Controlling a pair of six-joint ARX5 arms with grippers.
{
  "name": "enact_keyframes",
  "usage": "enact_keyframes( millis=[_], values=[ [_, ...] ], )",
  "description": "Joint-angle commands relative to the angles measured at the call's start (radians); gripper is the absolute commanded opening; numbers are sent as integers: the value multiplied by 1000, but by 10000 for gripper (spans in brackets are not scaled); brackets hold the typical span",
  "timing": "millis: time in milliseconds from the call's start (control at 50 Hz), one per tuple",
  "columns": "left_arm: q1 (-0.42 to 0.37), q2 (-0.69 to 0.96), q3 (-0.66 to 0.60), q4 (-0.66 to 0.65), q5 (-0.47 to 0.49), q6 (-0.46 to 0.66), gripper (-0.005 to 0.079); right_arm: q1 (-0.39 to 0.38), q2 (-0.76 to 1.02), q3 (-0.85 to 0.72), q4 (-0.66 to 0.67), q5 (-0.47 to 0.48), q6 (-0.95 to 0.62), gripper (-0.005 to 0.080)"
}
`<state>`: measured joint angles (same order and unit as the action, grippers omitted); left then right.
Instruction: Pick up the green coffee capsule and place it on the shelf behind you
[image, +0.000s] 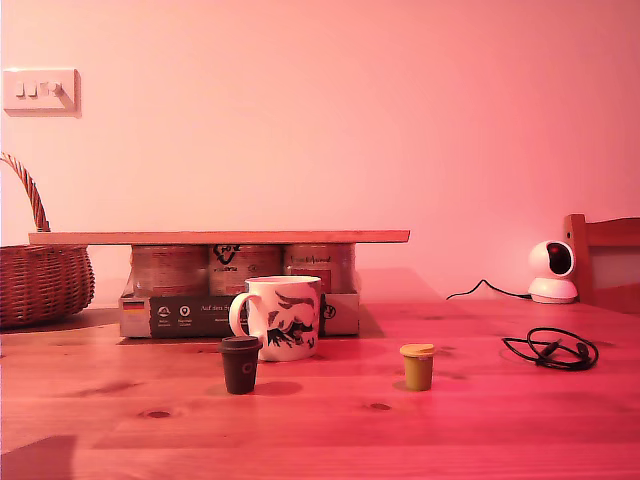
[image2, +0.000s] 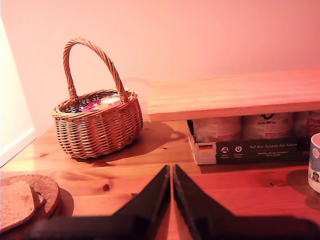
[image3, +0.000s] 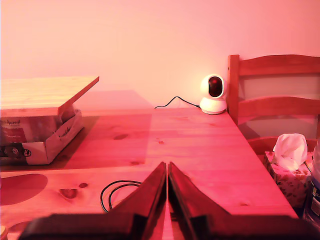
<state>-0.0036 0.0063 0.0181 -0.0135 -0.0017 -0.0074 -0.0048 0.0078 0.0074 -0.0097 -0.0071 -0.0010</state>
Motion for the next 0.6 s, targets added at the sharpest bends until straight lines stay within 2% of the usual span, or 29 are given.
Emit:
enact_keyframes(
  millis=[0, 340, 480, 580],
  values=[
    [36, -19, 39, -172, 125, -71, -21, 3, -6, 7, 72, -17, 54, -12],
    [36, -19, 39, -170, 126, -71, -21, 3, -6, 12, 74, -17, 57, -12],
    [36, -19, 39, -125, 132, -101, -21, 3, -6, 48, 74, -27, 232, -12],
    [36, -19, 39, -82, 169, -142, -21, 5, -6, 83, 72, -101, 298, -12]
  ],
)
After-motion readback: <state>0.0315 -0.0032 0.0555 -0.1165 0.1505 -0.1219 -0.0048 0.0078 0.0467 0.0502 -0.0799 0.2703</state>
